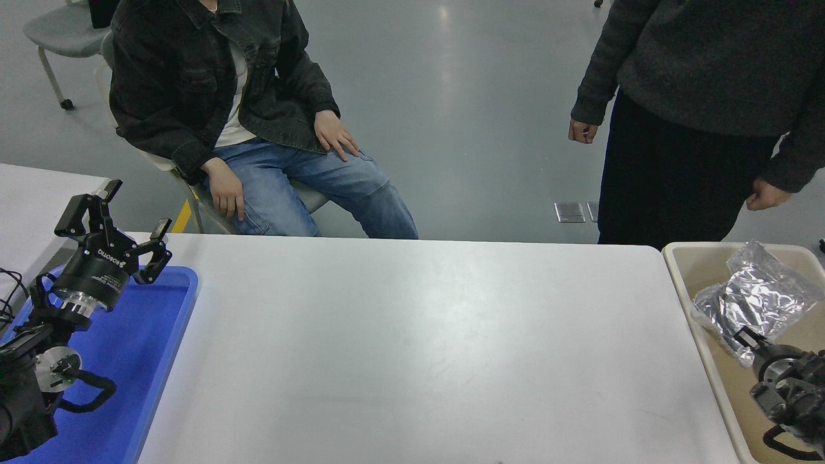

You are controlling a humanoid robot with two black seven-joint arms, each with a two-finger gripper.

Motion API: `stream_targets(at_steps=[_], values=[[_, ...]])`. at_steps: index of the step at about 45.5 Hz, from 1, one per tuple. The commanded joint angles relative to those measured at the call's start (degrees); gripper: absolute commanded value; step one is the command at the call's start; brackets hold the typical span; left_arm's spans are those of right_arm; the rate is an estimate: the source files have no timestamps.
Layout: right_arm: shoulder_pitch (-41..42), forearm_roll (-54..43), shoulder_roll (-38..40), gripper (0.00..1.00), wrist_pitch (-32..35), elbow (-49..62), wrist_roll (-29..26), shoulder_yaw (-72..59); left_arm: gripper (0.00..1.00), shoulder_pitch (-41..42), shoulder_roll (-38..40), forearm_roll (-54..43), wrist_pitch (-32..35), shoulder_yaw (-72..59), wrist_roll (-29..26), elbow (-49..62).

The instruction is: Clean the table surface

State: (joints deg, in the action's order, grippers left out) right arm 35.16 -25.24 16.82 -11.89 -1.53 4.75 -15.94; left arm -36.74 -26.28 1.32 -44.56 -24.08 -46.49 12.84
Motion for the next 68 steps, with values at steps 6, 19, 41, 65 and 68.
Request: stream_targets(at_steps=[6,19,41,65,68], values=[[-0.3,0.9,-0.3,0.13,-0.2,0.0,-2.7,1.2,1.00,0.0,0.0,0.0,0.0,0.0,0.0,0.0],[0.6,2.4,0.1,1.00,-0.1,-0.1,-3.0,1.8,1.00,0.0,0.0,0.0,0.0,0.0,0.0,0.0],[5.4,2.7,7.0,1.00,0.4,-9.0,-2.7,3.0,1.00,0.0,0.0,0.0,0.0,0.0,0.0,0.1],[9.0,2.7,31.2,1.00,0.5,-52.3,-2.4,24.3,1.00,0.0,0.0,0.0,0.0,0.0,0.0,0.0],[9.0,2.7,33.3,1.00,0.5,-56.9,-2.4,26.0,1.00,0.0,0.0,0.0,0.0,0.0,0.0,0.0]])
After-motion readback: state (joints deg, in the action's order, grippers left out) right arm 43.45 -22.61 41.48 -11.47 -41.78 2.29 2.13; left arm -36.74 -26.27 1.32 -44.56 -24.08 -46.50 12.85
